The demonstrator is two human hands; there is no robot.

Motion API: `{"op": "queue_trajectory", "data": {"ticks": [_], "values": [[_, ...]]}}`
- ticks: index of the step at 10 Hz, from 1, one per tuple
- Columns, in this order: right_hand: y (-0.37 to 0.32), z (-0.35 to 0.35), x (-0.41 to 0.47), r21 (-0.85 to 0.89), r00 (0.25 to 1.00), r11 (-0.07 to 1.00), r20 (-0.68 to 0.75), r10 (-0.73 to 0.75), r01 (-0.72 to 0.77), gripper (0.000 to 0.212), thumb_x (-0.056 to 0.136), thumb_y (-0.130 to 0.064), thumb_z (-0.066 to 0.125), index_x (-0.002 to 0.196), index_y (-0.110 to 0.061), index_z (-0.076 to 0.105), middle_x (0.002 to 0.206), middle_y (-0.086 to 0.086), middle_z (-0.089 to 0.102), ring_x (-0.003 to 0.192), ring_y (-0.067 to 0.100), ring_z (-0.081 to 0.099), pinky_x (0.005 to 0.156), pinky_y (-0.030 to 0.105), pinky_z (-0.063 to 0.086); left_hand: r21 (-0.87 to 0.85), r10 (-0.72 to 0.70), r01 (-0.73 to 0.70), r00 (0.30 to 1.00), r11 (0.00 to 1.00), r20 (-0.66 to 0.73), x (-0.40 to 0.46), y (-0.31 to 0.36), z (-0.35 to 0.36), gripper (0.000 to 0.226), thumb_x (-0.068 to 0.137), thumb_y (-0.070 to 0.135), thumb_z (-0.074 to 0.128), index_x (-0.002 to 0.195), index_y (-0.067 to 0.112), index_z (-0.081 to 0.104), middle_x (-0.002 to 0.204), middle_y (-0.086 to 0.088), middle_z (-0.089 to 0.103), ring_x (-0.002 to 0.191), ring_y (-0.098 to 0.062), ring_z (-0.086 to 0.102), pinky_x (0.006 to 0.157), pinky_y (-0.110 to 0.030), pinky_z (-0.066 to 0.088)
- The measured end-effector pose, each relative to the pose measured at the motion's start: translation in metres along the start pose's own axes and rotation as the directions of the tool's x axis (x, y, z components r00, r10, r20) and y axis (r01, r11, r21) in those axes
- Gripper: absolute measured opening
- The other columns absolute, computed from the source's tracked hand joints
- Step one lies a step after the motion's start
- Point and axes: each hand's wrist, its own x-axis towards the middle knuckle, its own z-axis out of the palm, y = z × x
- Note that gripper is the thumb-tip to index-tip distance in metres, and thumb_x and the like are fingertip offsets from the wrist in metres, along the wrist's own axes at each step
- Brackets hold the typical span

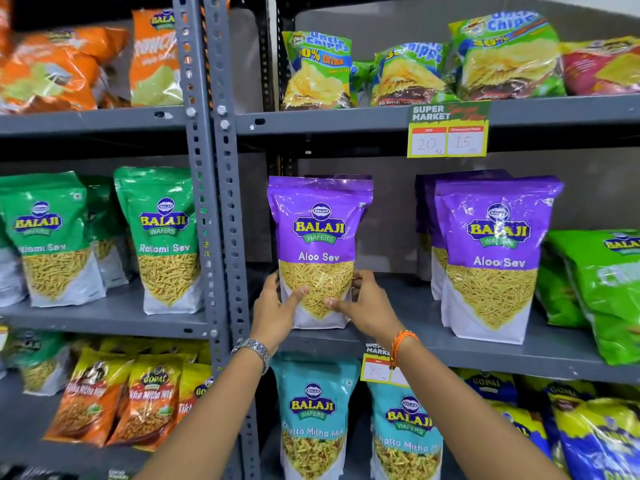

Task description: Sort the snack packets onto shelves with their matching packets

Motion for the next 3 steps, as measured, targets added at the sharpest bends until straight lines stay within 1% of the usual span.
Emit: {"op": "queue_trajectory", "data": {"ticks": [1, 2, 3], "values": [[-0.015, -0.018, -0.02, 0.018, 1.0, 0.999, 0.005, -0.029, 0.029, 0.078, 0.074, -0.032, 0.087, 0.135, -0.014, 0.043, 0.136, 0.004, 0.058, 0.126, 0.023, 0.057, 0.103, 0.035, 0.048, 0.029, -0.012, 0.012, 1.0, 1.0, 0.022, 0.0, 0.003, -0.001, 0.044, 0.09, 0.039, 0.073, 0.128, 0.025, 0.055, 0.127, 0.001, 0.069, 0.12, -0.023, 0.068, 0.104, -0.05, 0.056], [-0.048, -0.044, -0.058, 0.157, 0.981, 0.975, -0.132, -0.14, 0.16, 0.067, 0.072, -0.038, 0.084, 0.127, -0.027, 0.047, 0.131, -0.001, 0.059, 0.116, 0.017, 0.06, 0.1, 0.035, 0.052, 0.047, -0.004, 0.002, 0.999, 0.999, 0.033, 0.003, 0.0, -0.001, 0.036, 0.094, 0.031, 0.069, 0.127, 0.027, 0.055, 0.122, 0.001, 0.068, 0.117, -0.024, 0.068, 0.104, -0.052, 0.054], [-0.099, -0.095, -0.12, 0.292, 0.897, 0.876, -0.344, -0.28, 0.385, 0.064, 0.073, -0.037, 0.084, 0.128, -0.02, 0.055, 0.125, -0.001, 0.066, 0.109, 0.014, 0.065, 0.084, 0.022, 0.057, 0.041, -0.007, 0.006, 1.0, 0.999, 0.03, 0.005, 0.001, 0.0, 0.047, 0.095, 0.031, 0.068, 0.138, 0.019, 0.053, 0.127, -0.001, 0.067, 0.124, -0.026, 0.066, 0.108, -0.051, 0.052]]}}
